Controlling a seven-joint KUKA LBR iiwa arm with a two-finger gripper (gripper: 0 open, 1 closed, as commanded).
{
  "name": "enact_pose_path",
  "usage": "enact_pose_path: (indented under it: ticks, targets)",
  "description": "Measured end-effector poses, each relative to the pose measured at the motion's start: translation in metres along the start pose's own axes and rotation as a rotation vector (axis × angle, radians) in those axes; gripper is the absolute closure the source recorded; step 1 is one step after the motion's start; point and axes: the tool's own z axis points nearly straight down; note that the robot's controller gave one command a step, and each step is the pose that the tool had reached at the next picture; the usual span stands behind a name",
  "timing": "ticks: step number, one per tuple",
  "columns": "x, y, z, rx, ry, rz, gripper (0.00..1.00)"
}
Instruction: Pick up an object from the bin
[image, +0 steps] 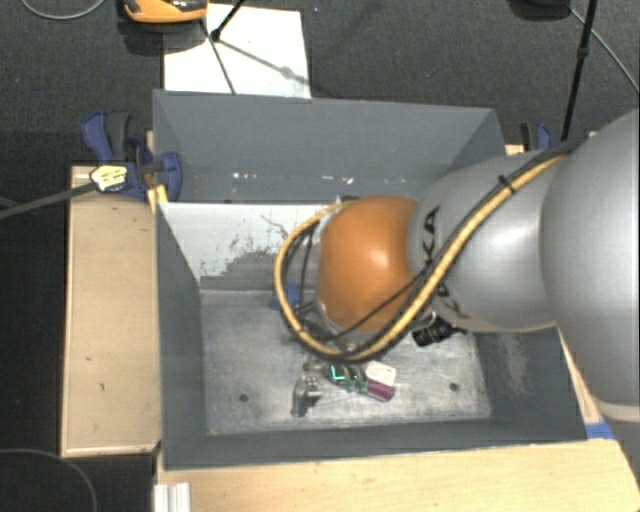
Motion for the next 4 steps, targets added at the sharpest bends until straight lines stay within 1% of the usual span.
enact_pose_path:
  ticks: [1, 2, 3, 4]
  targets:
    - [-0.001, -0.090, 0.038, 0.002, -0.008, -0.135, 0.00]
    - [-0.008, -0.125, 0.052, -0.009, -0.037, -0.119, 0.00]
    - [-0.044, -0.204, 0.063, 0.001, -0.027, -0.161, 0.00]
    - [-0.042, -0.202, 0.064, 0.001, -0.022, -0.156, 1.00]
